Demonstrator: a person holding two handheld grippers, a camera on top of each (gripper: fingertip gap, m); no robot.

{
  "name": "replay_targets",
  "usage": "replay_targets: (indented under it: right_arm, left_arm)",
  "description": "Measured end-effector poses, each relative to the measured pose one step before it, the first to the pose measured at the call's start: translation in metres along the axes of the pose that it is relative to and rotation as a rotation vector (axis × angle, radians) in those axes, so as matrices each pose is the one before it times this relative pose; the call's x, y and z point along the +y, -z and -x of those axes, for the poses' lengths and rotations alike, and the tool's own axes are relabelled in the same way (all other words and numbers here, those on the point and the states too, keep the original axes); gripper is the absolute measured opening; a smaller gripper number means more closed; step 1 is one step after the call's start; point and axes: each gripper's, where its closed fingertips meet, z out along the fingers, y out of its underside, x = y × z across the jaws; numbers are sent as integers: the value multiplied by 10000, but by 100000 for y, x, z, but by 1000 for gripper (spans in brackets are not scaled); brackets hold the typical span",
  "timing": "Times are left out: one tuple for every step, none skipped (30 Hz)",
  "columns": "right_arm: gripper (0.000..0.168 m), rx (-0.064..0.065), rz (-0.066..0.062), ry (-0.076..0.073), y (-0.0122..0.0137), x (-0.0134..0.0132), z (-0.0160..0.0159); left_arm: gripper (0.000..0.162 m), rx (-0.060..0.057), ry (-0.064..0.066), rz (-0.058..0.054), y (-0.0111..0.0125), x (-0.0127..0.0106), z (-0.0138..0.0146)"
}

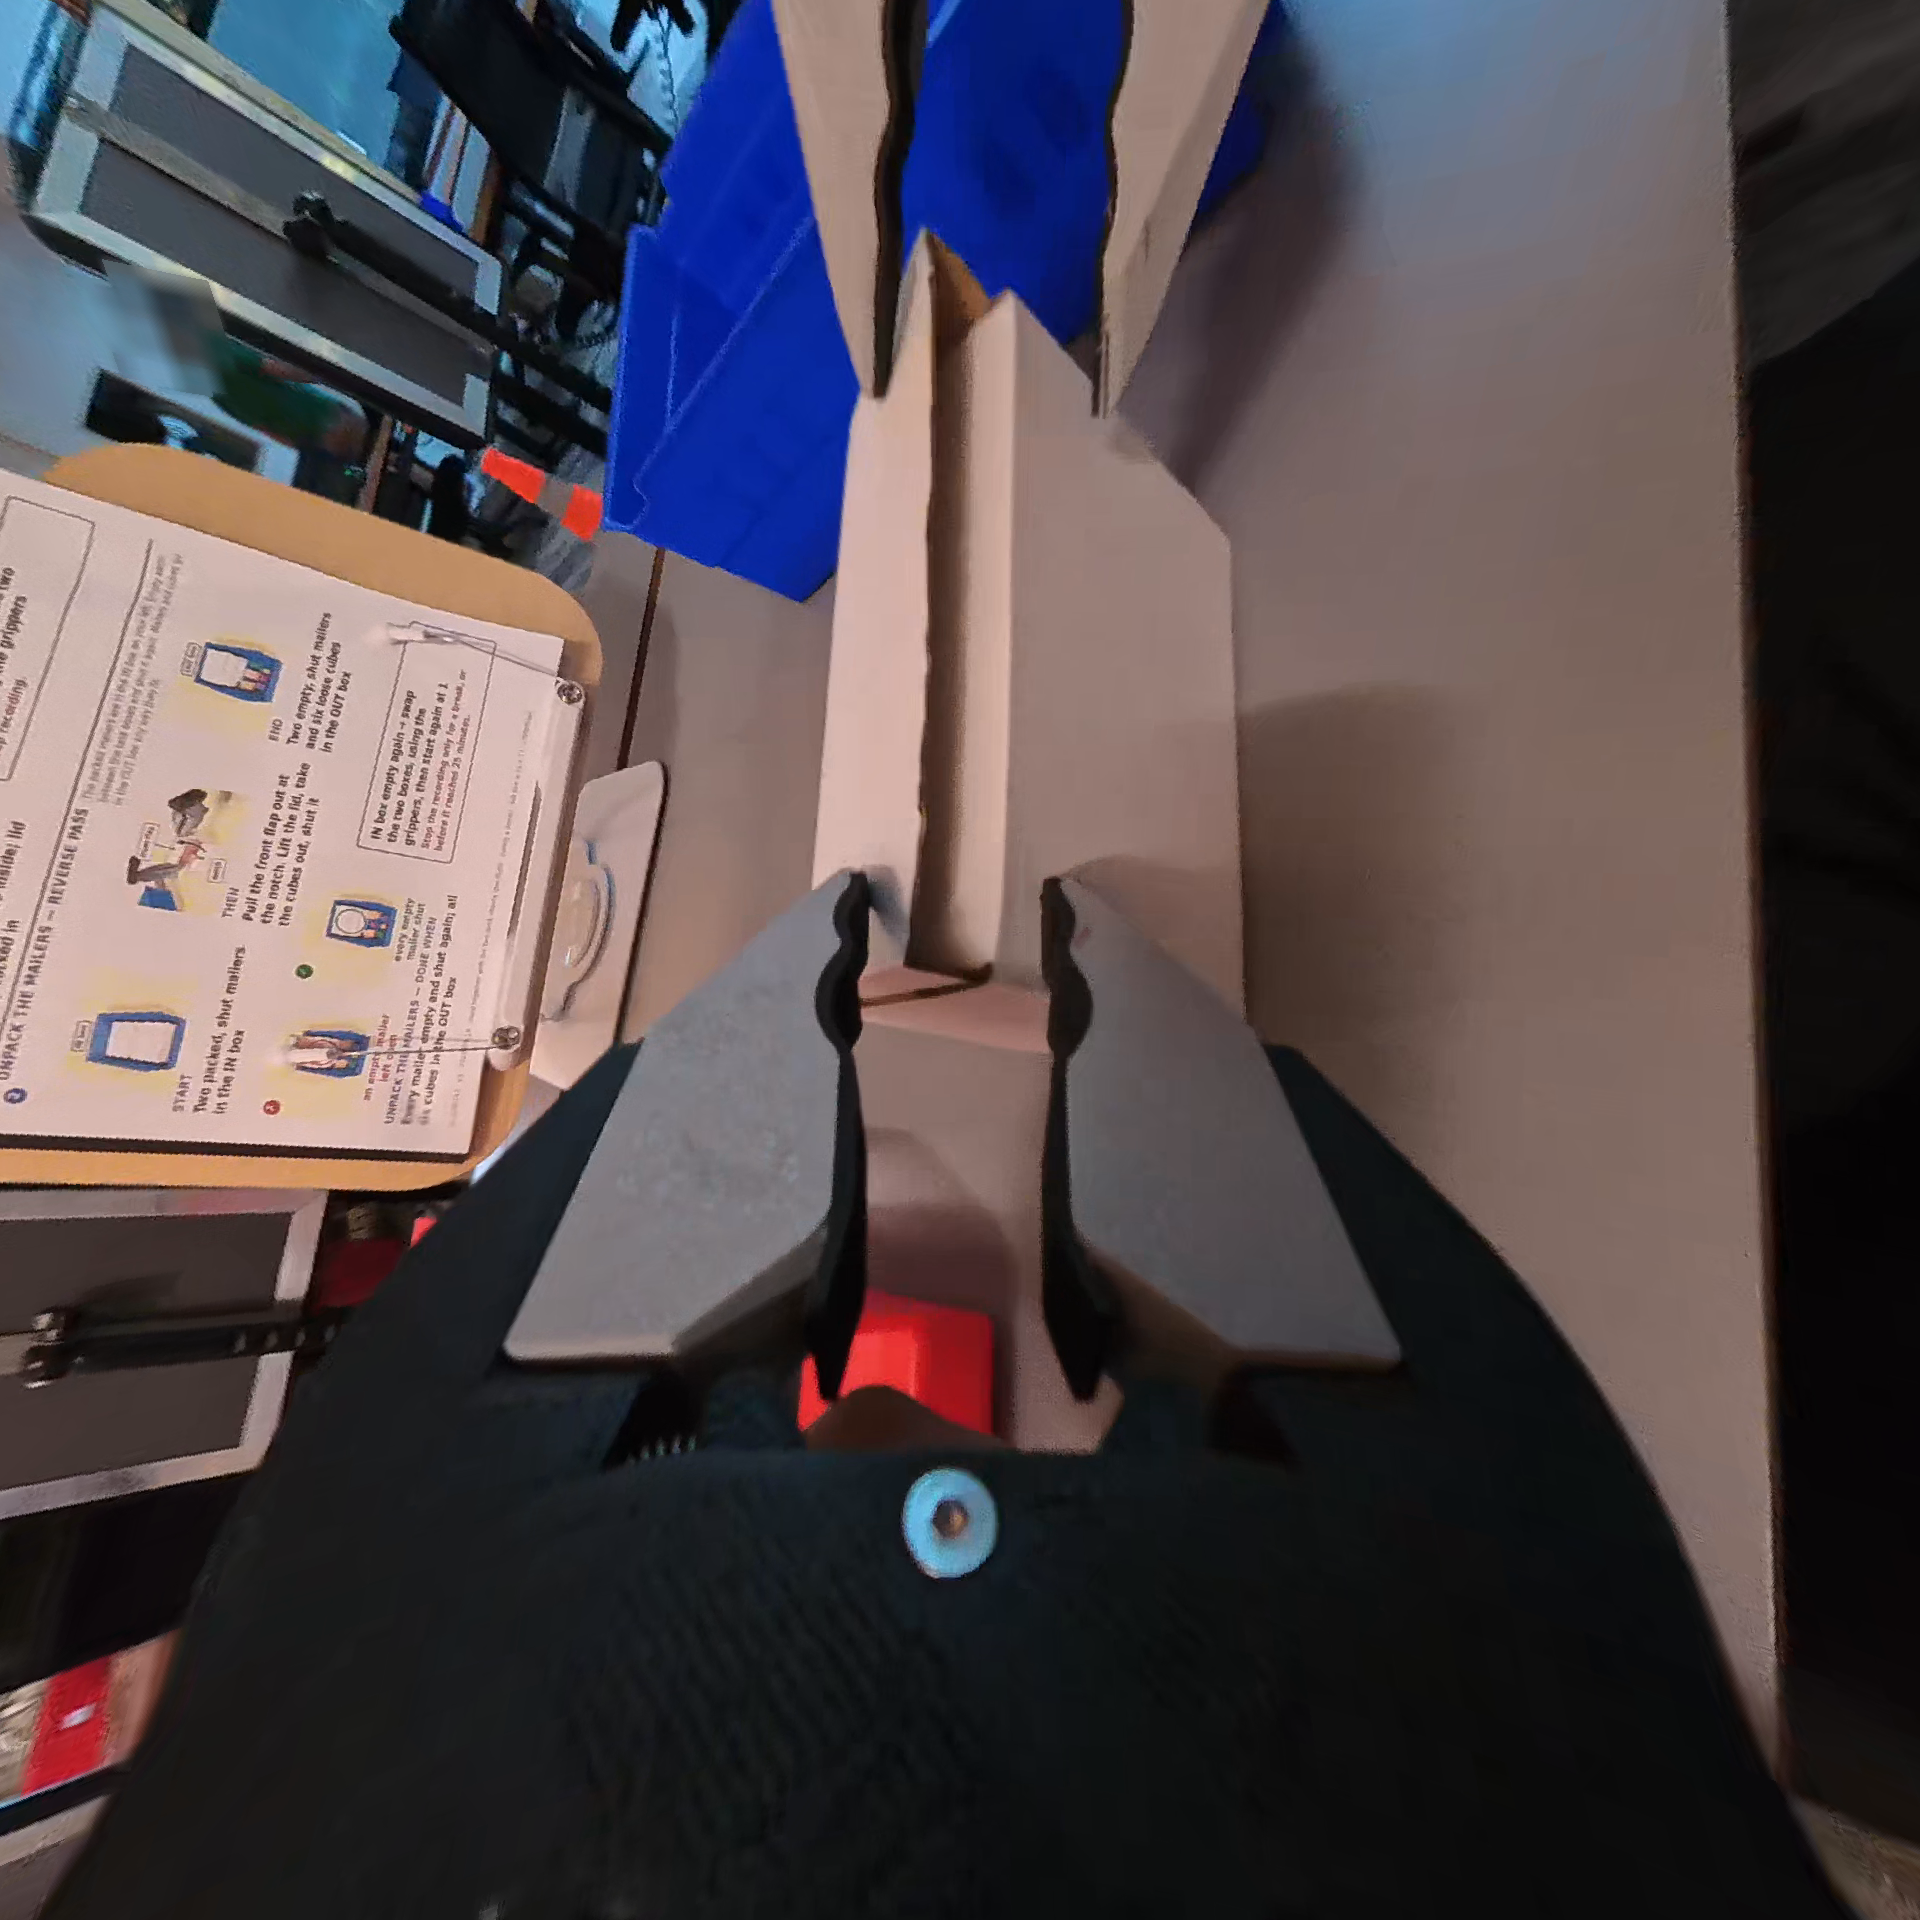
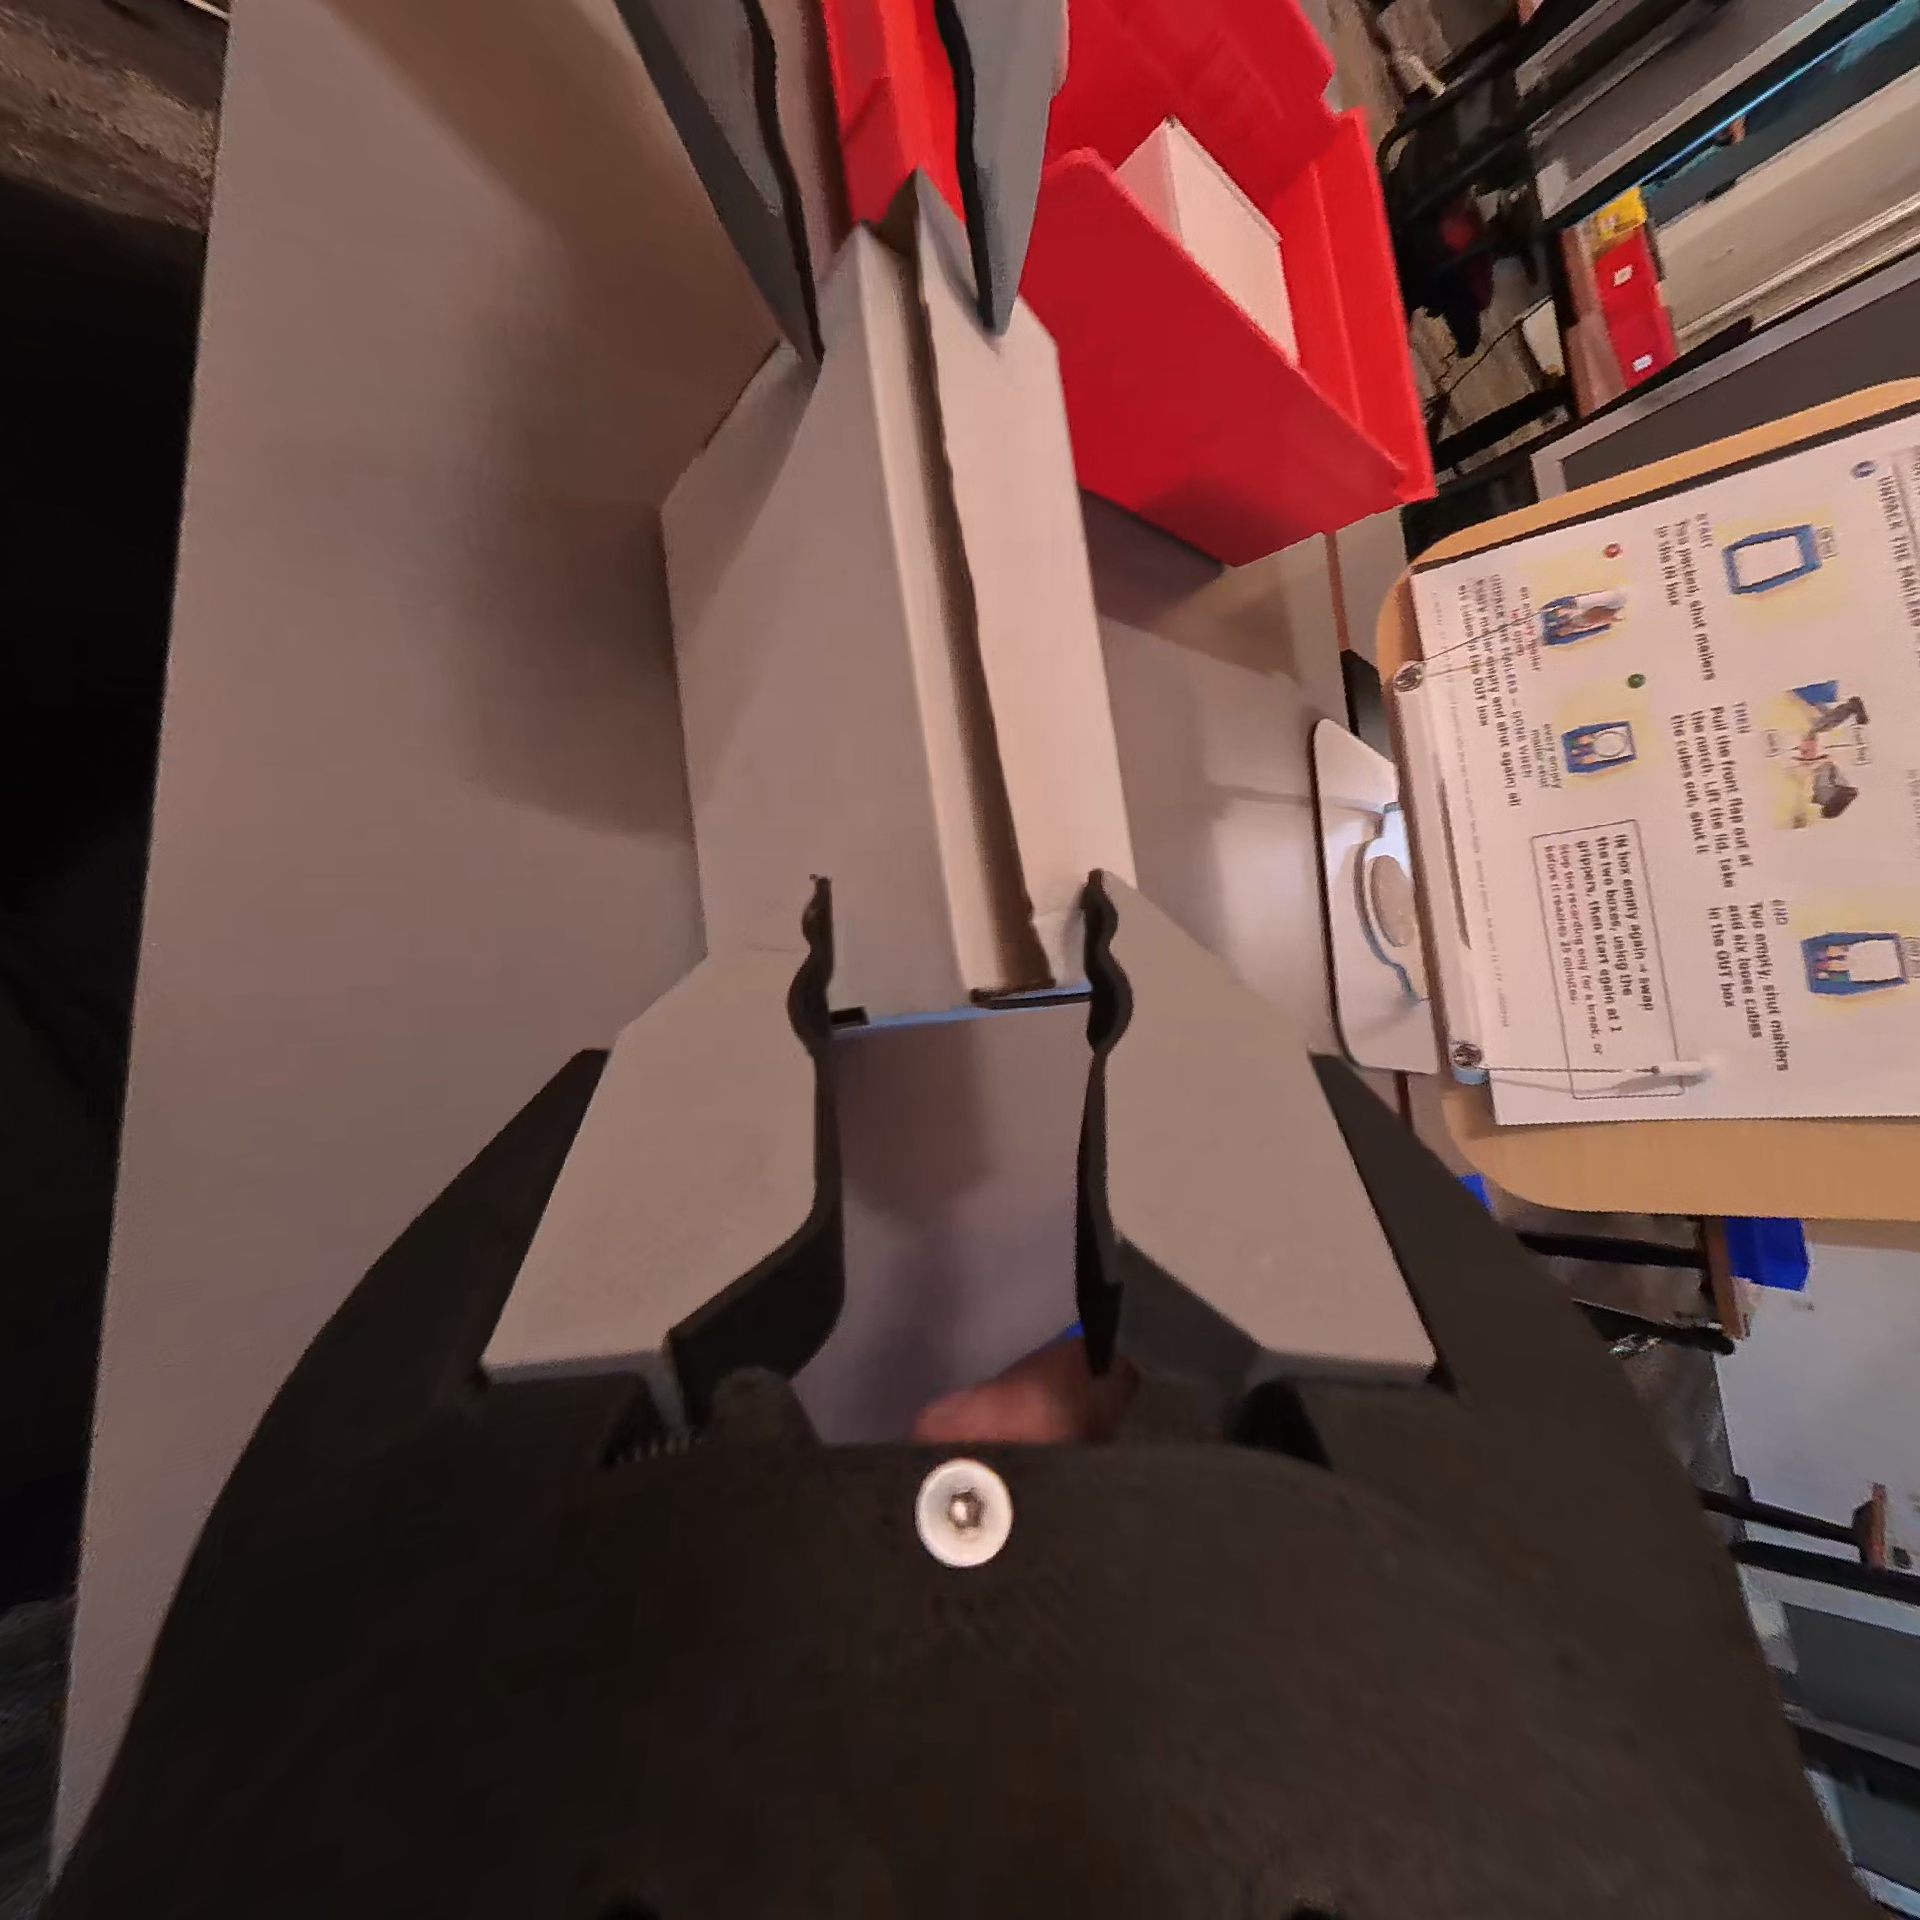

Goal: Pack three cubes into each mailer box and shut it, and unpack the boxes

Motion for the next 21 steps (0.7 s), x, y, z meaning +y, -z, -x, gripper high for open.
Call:
replay_targets:
  right_arm:
    - [51,-100,91,-59,-158,168,331]
    - [52,-37,20,-38,-62,61,202]
    - [54,-74,40,7,-12,65,194]
    - [55,-81,79,27,-18,64,129]
    - [56,-81,95,45,-11,70,92]
    - [56,-68,108,83,-3,80,52]
    - [54,-69,119,31,5,52,-19]
    - [55,-172,101,-133,37,-10,39]
    - [54,-185,92,-160,53,-11,15]
    - [54,-132,61,-114,32,-13,16]
    - [55,-117,14,-107,26,-22,51]
    - [58,-123,-117,-244,28,-108,97]
    - [58,-46,-350,-492,35,-189,5]
    - [57,5,-613,-690,38,-221,-51]
    - [50,180,-701,-693,88,-304,-273]
    - [40,372,-402,-284,90,-235,-346]
    - [46,249,-177,-60,-80,31,91]
    - [47,243,-104,13,-64,73,100]
    - [48,191,82,44,-49,33,51]
    - [51,45,234,-53,-24,-18,114]
    - [55,-35,226,-103,-25,-36,180]
  left_arm:
    - [32,-10,-181,267,-212,331,-193]
    - [32,-7,-75,90,-162,161,-136]
    - [32,65,42,5,-30,57,-106]
    - [32,196,144,103,-16,141,-171]
    - [35,119,-23,69,14,54,-111]
    - [38,174,-62,137,17,52,-163]
    - [40,194,-25,180,26,12,-131]
    - [42,149,-90,191,21,21,-81]
    - [43,97,-123,137,9,25,-96]
    - [45,91,-42,89,11,32,-108]
    - [48,79,65,16,6,-3,-121]
    - [49,-10,73,-52,-11,-13,-52]
    - [51,-64,141,-143,-27,-32,-68]
    - [50,-169,254,-263,-38,-78,45]
    - [51,-151,339,-364,-23,-105,-16]
    - [49,-197,437,-424,-45,-144,76]
    - [48,-188,452,-426,-46,-140,112]
    - [46,-145,314,-355,-32,-74,88]
    - [44,-79,276,-253,-26,-63,89]
    - [42,-52,237,-140,-5,-45,142]
    - [39,-60,108,-57,-10,-35,165]
